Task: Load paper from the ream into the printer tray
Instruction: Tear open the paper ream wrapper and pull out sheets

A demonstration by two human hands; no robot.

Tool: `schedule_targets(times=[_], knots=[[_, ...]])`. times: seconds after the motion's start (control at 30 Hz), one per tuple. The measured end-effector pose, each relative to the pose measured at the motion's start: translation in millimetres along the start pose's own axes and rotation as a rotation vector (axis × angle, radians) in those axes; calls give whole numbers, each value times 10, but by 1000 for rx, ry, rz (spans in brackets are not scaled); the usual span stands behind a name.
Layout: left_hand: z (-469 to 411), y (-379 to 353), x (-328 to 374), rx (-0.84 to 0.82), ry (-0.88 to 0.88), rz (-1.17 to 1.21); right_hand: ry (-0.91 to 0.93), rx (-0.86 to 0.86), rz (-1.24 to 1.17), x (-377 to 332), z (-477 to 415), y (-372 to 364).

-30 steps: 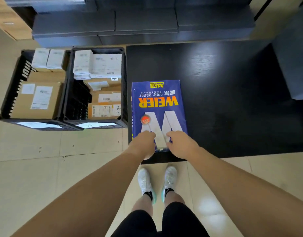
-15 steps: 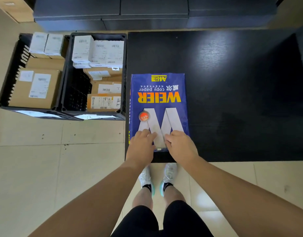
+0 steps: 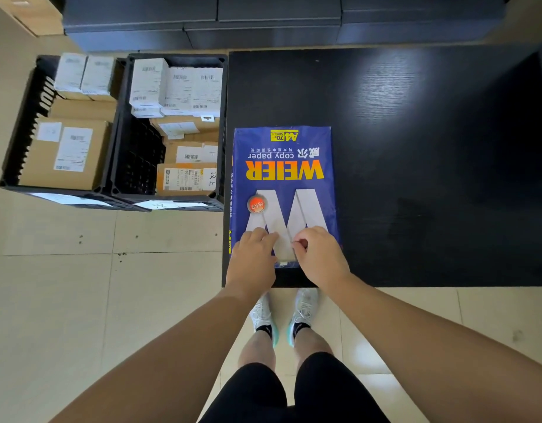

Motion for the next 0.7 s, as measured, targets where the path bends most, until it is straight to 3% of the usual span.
schedule_targets(times=[0.7], knots=[[142, 4, 98, 37, 41, 111, 76, -73, -21, 6, 187, -36]])
Point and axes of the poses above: each hand's wrist, its own z-axis away from the middle knuckle, its own y-axis out of the back of the hand, x = y × z, the point moved 4 cm from there along -z, towards the middle knuckle, and after that the axes turned 2 degrees about y, right-handed, at the moved point
